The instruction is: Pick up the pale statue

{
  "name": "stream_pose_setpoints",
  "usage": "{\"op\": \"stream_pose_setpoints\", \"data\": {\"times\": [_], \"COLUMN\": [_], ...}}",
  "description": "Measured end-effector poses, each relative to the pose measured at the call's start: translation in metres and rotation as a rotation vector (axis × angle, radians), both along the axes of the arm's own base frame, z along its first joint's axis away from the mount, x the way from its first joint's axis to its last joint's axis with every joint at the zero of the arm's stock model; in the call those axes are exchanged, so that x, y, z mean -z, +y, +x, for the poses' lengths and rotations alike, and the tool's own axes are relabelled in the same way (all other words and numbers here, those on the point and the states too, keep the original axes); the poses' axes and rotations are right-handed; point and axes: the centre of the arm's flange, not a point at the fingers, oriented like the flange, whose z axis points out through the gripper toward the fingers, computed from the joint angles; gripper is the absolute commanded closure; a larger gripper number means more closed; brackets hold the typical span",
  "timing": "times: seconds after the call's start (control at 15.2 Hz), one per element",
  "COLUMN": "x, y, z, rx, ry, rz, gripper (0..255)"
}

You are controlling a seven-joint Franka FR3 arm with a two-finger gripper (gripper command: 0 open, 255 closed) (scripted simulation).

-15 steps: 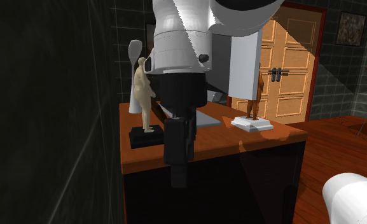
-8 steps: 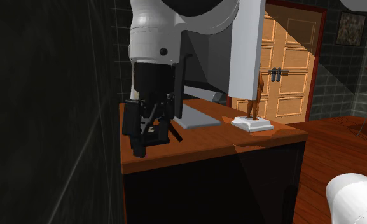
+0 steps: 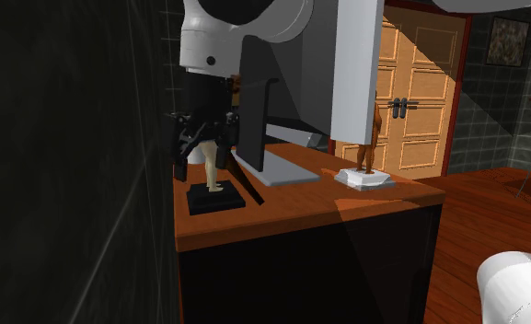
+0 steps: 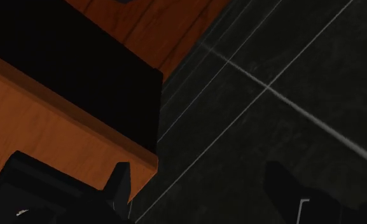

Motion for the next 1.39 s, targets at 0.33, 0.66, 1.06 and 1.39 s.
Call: {"op": "stream_pose_setpoints", "data": {"times": [0.33,0.66,1.06,1.39], "x": [-0.021,-0.046,-0.076,-0.1], "y": [-0.046,-0.094,-0.152,-0.191], "z": [0.023,0.038,0.046,0.041], "rx": [0.134,0.267,0.428,0.544], "ry": [-0.056,-0.112,-0.18,-0.229], "rz": [-0.033,-0.068,-0.107,-0.137], "gripper": [0,0,0,0]}}
